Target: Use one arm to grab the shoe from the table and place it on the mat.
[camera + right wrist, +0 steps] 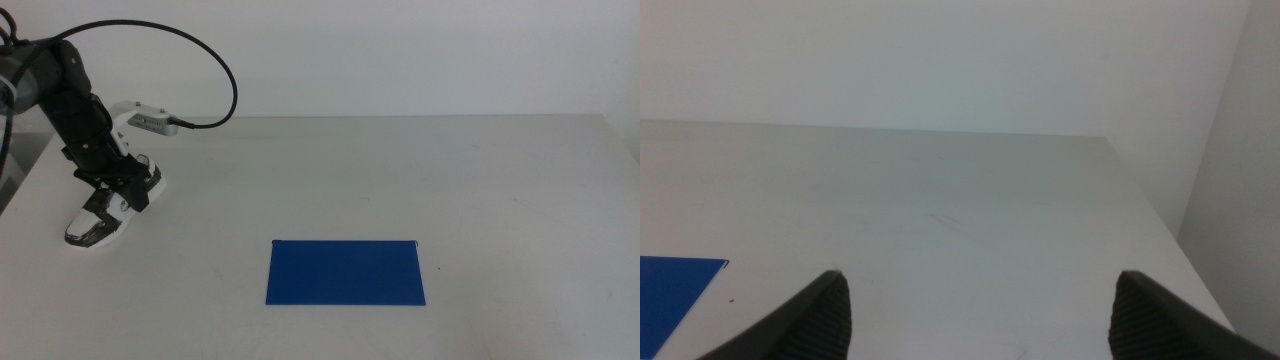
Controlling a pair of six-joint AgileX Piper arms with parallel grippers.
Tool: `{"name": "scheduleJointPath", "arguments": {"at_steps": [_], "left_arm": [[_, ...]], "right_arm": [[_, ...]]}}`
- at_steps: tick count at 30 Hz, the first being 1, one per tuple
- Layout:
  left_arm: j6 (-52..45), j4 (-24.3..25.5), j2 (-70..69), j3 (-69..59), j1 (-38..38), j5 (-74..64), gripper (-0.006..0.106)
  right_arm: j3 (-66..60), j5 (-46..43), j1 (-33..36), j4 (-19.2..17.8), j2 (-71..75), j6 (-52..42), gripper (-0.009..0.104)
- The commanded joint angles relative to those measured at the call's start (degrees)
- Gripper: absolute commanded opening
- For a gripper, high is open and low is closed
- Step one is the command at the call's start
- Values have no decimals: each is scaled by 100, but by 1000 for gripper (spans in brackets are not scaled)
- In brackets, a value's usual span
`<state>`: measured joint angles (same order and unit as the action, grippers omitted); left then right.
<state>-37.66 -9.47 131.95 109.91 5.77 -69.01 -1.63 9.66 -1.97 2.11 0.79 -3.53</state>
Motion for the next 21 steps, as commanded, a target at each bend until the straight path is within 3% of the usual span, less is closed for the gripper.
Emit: {"name": "scheduleJointPath", "arguments": {"at_steps": [1,6,12,21], "left_arm": [[63,-70,-460,184,-2,-314,13],[298,-70,-729,184,-40,-443,11],[769,468,-1263,119,-361,-648,11],[1058,231,-2419,-1323,-755,-385,11]], "right_arm": [[54,-451,-27,-49,121,-72,66],[54,-451,-27,-49,121,-72,66],[54,-451,-27,-49,121,-72,66],[54,-451,-27,-49,121,-72,66]]}}
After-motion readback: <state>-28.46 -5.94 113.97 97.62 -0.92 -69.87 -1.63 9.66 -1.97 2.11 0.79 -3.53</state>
